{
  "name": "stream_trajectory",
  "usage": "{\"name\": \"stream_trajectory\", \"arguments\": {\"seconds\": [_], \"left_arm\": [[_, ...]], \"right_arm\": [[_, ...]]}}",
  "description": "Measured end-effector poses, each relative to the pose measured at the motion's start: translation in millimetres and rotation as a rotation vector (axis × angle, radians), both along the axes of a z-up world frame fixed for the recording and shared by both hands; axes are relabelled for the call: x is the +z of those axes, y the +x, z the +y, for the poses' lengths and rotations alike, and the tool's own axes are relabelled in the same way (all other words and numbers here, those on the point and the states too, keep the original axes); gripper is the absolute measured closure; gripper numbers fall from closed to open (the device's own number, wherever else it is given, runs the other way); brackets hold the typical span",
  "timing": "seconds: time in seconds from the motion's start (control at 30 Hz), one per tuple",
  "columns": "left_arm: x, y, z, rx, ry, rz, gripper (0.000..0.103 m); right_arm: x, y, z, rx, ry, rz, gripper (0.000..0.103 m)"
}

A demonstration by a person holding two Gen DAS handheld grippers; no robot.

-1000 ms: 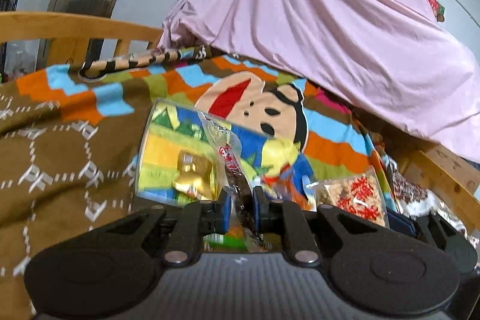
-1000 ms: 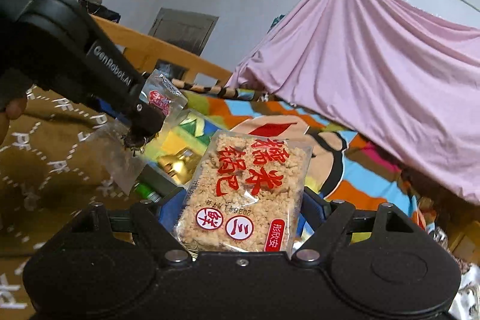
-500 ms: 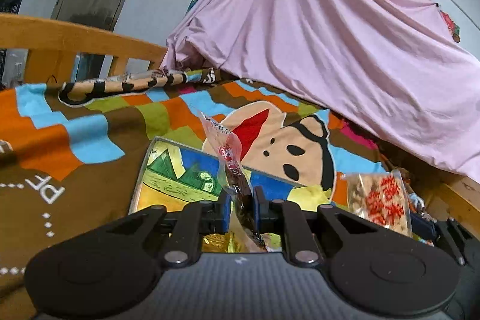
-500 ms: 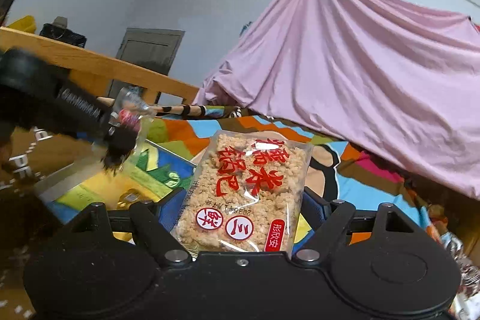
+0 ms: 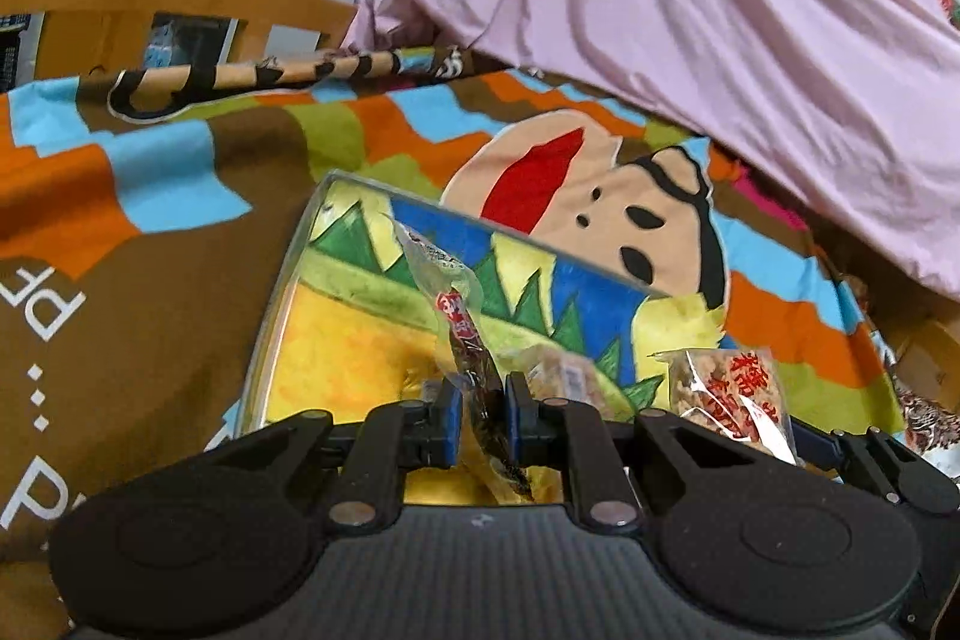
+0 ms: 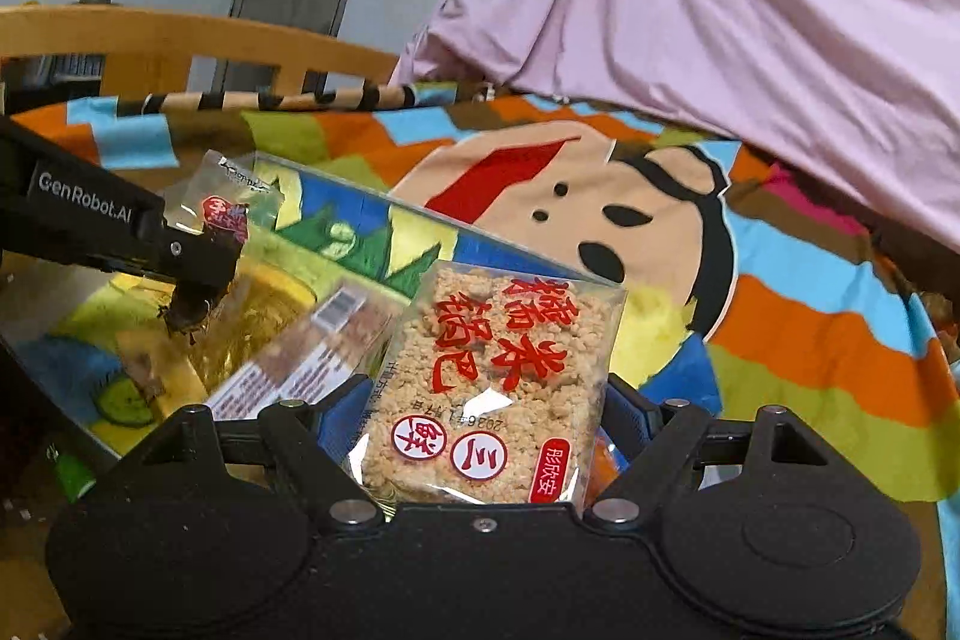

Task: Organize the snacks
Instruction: 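Carry the meat-stick bag and rice cake bag over the tray and release both, then lift both tools out of the tray and back toward the remaining snacks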

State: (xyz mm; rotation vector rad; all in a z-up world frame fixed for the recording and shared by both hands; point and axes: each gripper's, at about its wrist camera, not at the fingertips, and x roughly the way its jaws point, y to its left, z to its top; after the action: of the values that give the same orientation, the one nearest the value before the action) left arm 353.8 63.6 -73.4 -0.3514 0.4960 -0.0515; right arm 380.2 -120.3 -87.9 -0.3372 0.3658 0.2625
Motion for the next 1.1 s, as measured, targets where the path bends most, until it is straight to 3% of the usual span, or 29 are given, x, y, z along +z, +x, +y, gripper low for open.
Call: {"name": "stream_trajectory", "arguments": {"seconds": [0.57, 0.67, 0.73, 0.83, 0.9, 1.1], "left_arm": [[-9, 3, -1, -0.001, 0.015, 0.053, 0.083], [-7, 1, -1, -0.005, 0.01, 0.053, 0.071], [-5, -3, -2, -0.015, 0.012, 0.043, 0.055], [0, -10, -4, -0.028, 0.022, 0.02, 0.044], [6, -17, -5, -0.028, 0.026, 0.0, 0.039], [26, -42, -6, 0.001, 0.043, -0.064, 0.021]], "right_arm": [[-3, -3, 6, 0.028, -0.03, 0.017, 0.021], [0, -6, 3, 0.029, -0.018, 0.011, 0.016], [4, -9, 1, 0.027, -0.004, 0.009, 0.015], [12, -16, -4, 0.026, 0.019, 0.0, 0.013], [18, -22, -7, 0.024, 0.026, -0.015, 0.006], [41, -46, -20, 0.012, 0.07, -0.058, 0.004]]}}
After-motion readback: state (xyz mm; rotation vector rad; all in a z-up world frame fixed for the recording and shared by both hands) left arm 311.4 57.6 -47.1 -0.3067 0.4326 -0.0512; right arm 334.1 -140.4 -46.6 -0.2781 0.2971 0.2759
